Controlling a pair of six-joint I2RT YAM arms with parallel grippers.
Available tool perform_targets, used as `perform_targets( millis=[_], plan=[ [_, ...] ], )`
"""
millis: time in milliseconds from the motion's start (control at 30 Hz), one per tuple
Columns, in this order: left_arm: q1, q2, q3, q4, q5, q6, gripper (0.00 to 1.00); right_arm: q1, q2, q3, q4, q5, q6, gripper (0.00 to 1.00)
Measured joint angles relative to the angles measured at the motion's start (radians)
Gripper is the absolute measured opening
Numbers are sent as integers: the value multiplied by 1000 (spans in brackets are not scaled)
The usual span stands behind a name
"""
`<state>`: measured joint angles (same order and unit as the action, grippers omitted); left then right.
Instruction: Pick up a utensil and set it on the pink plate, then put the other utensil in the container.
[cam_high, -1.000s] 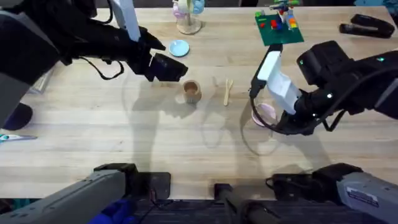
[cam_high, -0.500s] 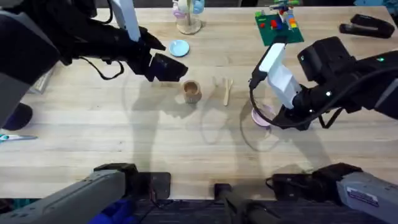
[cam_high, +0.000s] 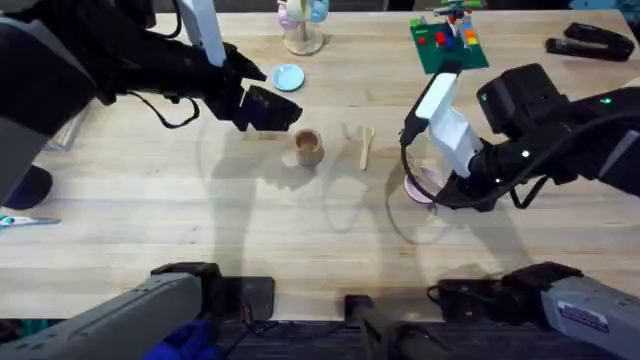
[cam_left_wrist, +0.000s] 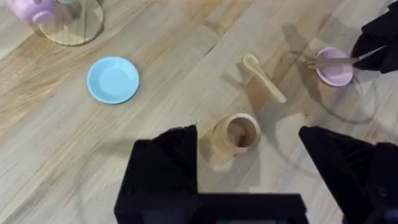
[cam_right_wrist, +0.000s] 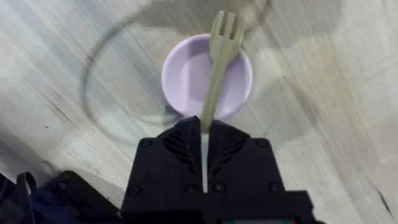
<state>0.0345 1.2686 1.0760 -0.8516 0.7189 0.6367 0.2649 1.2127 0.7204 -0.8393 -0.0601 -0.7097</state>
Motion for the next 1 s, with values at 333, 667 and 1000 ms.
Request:
perform_targets(
  millis=[333, 667, 1000],
  plan=[
    [0, 0, 0, 0, 0, 0, 993, 0, 0, 0, 5, 0, 0, 69],
    [0, 0, 0, -1, 0, 0, 992, 0, 0, 0, 5, -1, 7, 809],
    [0, 0, 0, -1, 0, 0, 993, 0, 0, 0, 5, -7, 7, 996]
  ],
)
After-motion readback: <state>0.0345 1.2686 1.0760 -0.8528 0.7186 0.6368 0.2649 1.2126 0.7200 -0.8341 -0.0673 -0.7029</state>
